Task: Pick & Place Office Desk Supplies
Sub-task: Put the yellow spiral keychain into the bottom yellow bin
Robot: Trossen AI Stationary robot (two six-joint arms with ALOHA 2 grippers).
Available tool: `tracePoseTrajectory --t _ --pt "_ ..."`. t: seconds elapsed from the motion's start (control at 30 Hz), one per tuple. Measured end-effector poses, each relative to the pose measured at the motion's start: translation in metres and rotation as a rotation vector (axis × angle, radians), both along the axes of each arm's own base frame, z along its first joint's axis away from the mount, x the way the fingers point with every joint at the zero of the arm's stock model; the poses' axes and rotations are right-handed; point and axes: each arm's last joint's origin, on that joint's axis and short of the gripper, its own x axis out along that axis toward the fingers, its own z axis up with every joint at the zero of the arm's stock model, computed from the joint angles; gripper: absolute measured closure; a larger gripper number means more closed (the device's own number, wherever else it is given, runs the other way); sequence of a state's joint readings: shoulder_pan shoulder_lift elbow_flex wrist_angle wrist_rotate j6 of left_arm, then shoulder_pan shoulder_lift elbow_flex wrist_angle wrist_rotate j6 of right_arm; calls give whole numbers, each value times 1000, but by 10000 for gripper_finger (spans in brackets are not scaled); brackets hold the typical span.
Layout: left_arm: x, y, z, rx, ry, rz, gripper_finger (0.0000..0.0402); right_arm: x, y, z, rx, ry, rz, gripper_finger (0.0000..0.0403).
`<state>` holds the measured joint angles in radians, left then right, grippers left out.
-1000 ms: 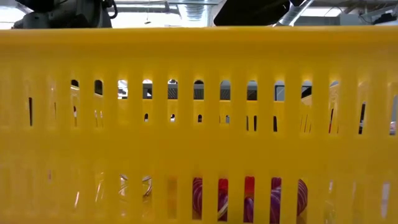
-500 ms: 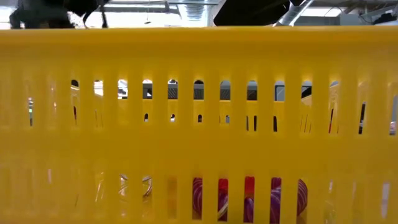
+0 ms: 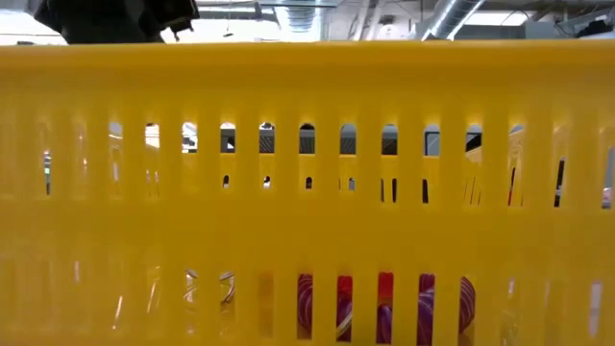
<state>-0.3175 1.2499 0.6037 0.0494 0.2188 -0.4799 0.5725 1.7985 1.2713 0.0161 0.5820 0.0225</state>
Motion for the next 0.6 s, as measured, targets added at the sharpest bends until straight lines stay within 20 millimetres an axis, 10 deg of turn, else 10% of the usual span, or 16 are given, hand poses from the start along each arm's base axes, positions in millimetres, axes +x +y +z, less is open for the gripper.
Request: tracePoseTrajectory --t 0.6 --pt "6 -17 26 -79 -309 -171 380 43 -22 -19 51 -106 111 154"
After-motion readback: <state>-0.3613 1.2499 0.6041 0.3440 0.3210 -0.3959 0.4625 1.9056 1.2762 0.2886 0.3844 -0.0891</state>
